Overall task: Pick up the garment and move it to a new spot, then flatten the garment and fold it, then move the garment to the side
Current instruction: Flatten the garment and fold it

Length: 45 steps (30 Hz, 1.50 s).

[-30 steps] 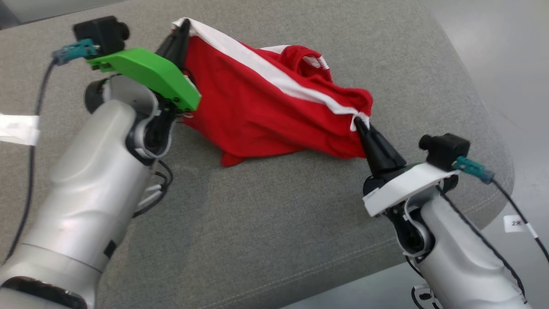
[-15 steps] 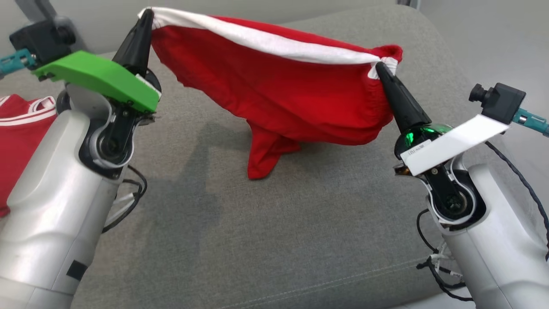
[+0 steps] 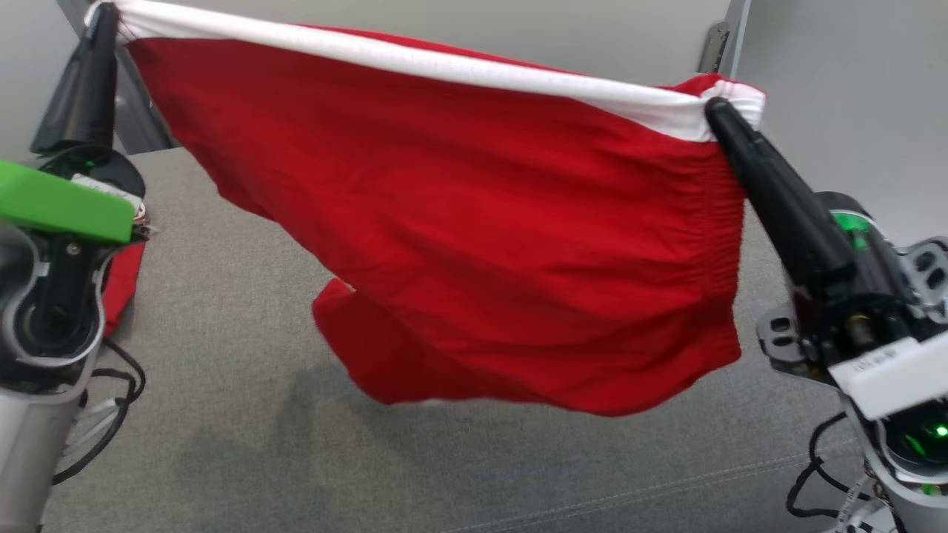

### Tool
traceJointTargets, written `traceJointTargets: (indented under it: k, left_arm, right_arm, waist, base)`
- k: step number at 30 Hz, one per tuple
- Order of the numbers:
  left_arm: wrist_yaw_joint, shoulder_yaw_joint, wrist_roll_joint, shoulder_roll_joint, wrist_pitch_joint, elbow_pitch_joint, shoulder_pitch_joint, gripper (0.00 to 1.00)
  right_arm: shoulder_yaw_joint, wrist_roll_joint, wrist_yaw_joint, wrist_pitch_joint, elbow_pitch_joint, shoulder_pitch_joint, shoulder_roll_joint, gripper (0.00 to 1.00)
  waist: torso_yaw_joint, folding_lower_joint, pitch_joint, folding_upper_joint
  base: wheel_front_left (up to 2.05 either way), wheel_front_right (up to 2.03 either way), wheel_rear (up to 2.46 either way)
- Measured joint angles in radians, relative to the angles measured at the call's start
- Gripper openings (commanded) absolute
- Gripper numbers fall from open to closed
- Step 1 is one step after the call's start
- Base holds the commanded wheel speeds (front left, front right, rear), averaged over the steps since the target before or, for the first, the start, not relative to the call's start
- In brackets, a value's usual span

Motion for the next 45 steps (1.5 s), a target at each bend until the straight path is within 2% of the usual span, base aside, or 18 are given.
traceJointTargets:
  k: [3, 7, 10, 13, 16, 20, 23, 26, 30, 33, 36, 37, 40, 45]
  left_arm:
    - [0.019, 0.041, -0.002, 0.052, 0.003, -0.126, 0.026, 0.00]
    - [0.036, 0.082, -0.006, 0.124, 0.054, -0.254, 0.044, 0.00]
    - [0.036, 0.086, -0.032, 0.161, 0.115, -0.300, 0.053, 0.00]
    - [0.036, 0.069, -0.068, 0.161, 0.180, -0.296, 0.061, 0.00]
    - [0.036, 0.052, -0.102, 0.159, 0.232, -0.230, 0.061, 0.00]
    - [0.036, 0.008, -0.100, 0.137, 0.291, -0.116, 0.025, 0.00]
    - [0.035, -0.033, -0.063, 0.096, 0.323, -0.032, -0.079, 0.00]
    - [0.035, -0.047, -0.046, -0.003, 0.325, 0.040, -0.191, 0.00]
    - [0.033, -0.028, -0.006, -0.124, 0.273, 0.118, -0.321, 0.00]
    - [0.033, 0.038, 0.024, -0.182, 0.202, 0.141, -0.437, 0.00]
    - [0.033, 0.108, 0.046, -0.187, 0.132, 0.126, -0.556, 0.00]
    - [0.034, 0.119, 0.102, -0.167, 0.100, 0.100, -0.617, 0.00]
    - [0.035, 0.119, 0.150, -0.153, 0.060, 0.042, -0.660, 0.00]
    - [0.034, 0.096, 0.140, -0.170, 0.031, -0.019, -0.621, 0.00]
  right_arm:
    - [-0.049, 0.036, -0.006, 0.015, -0.117, 0.022, -0.018, 0.00]
    - [-0.090, 0.094, -0.083, 0.061, -0.167, 0.059, -0.052, 0.00]
    - [-0.089, 0.146, -0.146, 0.108, -0.138, 0.095, -0.067, 0.00]
    - [-0.077, 0.189, -0.197, 0.163, -0.069, 0.097, -0.080, 0.00]
    - [-0.073, 0.213, -0.249, 0.210, 0.013, 0.063, -0.081, 0.00]
    - [-0.090, 0.224, -0.258, 0.247, 0.138, -0.093, -0.063, 0.00]
    - [-0.136, 0.208, -0.265, 0.248, 0.255, -0.231, -0.051, 0.00]
    - [-0.192, 0.136, -0.264, 0.225, 0.378, -0.357, -0.051, 0.00]
    - [-0.256, 0.015, -0.255, 0.162, 0.547, -0.486, -0.037, 0.00]
    - [-0.253, -0.055, -0.255, 0.121, 0.559, -0.626, -0.009, 0.00]
    - [-0.232, -0.068, -0.255, 0.096, 0.509, -0.782, 0.021, 0.00]
    - [-0.218, -0.070, -0.255, 0.079, 0.467, -0.851, 0.032, 0.00]
    - [-0.212, -0.069, -0.255, 0.067, 0.438, -0.890, 0.033, 0.00]
    - [-0.182, -0.063, -0.252, 0.081, 0.439, -0.828, 0.019, 0.00]
  waist:
    - [0.000, 0.0000, 0.000, 0.0000]
    - [0.004, 0.0000, 0.019, 0.0000]
    - [0.009, 0.0000, 0.046, 0.0000]
    - [0.017, 0.0000, 0.079, 0.0000]
    - [0.027, 0.0000, 0.115, 0.0000]
    - [0.045, 0.0000, 0.166, 0.0000]
    - [0.059, 0.0000, 0.206, -0.0001]
    - [0.075, 0.0000, 0.246, 0.0000]
    - [0.098, 0.0000, 0.301, 0.0000]
    - [0.115, 0.0000, 0.343, 0.0000]
    - [0.130, 0.0000, 0.386, 0.0000]
    - [0.139, 0.0000, 0.414, 0.0000]
    - [0.150, 0.0000, 0.458, 0.0000]
    - [0.161, 0.0001, 0.517, 0.0000]
  base:
    - [0.00, 0.00, 0.00]
    - [0.00, 0.00, 0.00]
    - [0.00, 0.00, 0.00]
    - [0.00, 0.00, 0.00]
    - [0.00, 0.00, 0.00]
    - [0.00, 0.00, 0.00]
    - [0.00, 0.00, 0.00]
    - [0.00, 0.00, 0.00]
    - [0.00, 0.00, 0.00]
    - [0.00, 0.00, 0.00]
    - [0.00, 0.00, 0.00]
    - [0.00, 0.00, 0.00]
    - [0.00, 0.00, 0.00]
    - [0.00, 0.00, 0.00]
